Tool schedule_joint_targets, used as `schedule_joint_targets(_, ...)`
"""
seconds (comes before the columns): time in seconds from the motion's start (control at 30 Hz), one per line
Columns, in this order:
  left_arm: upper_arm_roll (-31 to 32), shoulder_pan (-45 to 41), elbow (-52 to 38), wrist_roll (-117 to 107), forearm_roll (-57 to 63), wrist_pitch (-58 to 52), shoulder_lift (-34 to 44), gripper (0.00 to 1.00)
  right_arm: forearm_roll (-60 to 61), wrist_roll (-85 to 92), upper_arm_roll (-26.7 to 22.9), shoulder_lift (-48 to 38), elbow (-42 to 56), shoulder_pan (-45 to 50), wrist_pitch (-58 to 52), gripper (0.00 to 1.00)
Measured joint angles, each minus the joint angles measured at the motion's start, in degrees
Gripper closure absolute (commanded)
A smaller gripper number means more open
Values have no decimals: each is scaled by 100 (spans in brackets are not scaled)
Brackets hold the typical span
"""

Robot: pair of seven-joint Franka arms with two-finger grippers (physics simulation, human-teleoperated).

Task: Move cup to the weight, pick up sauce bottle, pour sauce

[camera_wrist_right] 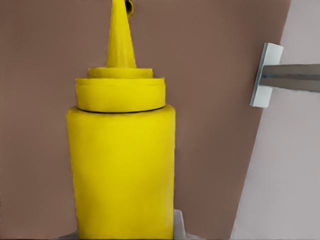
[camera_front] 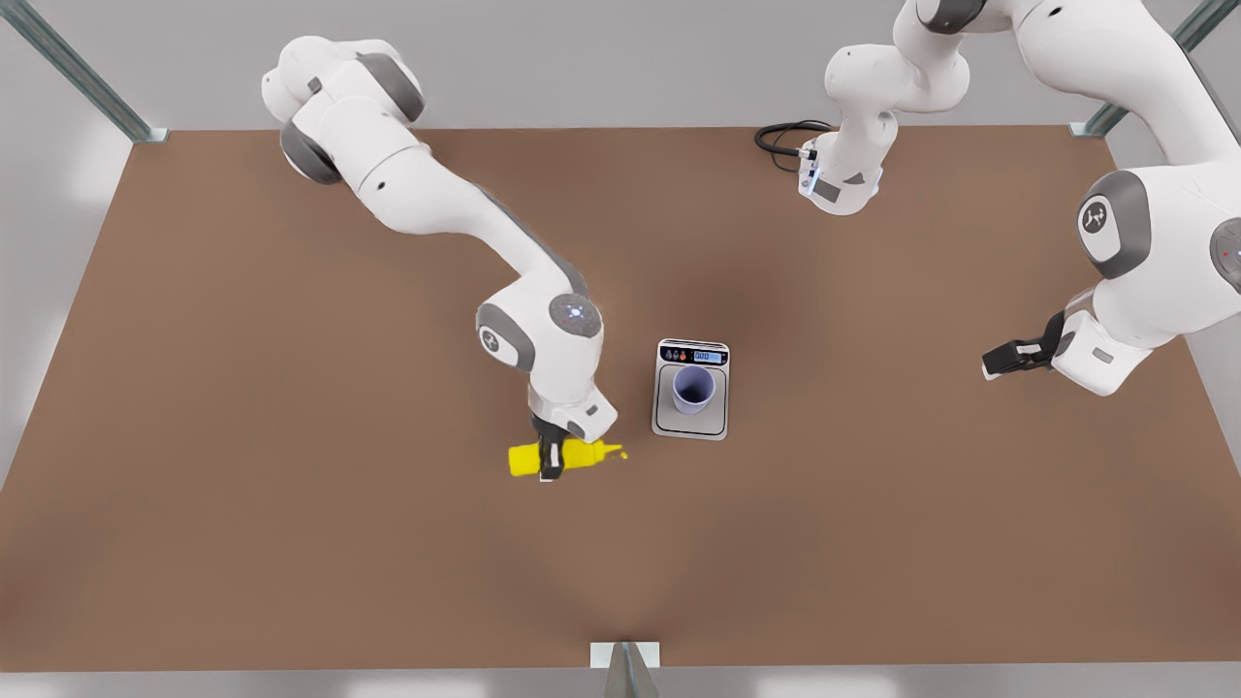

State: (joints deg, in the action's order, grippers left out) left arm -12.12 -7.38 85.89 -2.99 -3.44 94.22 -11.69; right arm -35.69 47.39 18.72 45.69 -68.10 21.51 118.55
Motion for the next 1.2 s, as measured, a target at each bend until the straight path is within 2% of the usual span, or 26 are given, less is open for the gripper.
schedule_joint_targets(0.1,0,0,-2,0,-3,-43,0,0,1536,1256,-31,-130,-177,-524,489,44)
schedule_joint_targets(0.23,0,0,-2,0,-2,-44,0,0,2789,2326,-81,-260,-618,-915,1063,44)
schedule_joint_targets(0.33,0,0,-2,0,-1,-44,0,0,4460,3688,-487,-296,-821,-950,1186,44)
schedule_joint_targets(0.43,0,0,6,-8,-1,-44,0,0,5859,4732,-557,-296,-1220,-1032,1386,44)
schedule_joint_targets(0.57,0,0,3,-9,-5,-44,0,0,7820,6347,-633,-250,-1513,-1118,1308,44)
schedule_joint_targets(0.67,0,0,15,-8,-4,-57,0,0,9121,7414,-641,-153,-1687,-1323,444,44)
schedule_joint_targets(0.9,-9,1,-2,9,0,-86,7,0,9799,8762,-643,118,-1860,-1838,-1245,44)
schedule_joint_targets(1.03,-17,1,0,9,1,-114,26,0,10070,9164,-643,601,-1847,-2087,-1934,44)
schedule_joint_targets(1.2,-18,0,-2,18,1,-102,18,0,10128,9302,-642,827,-1821,-2274,-2025,44)
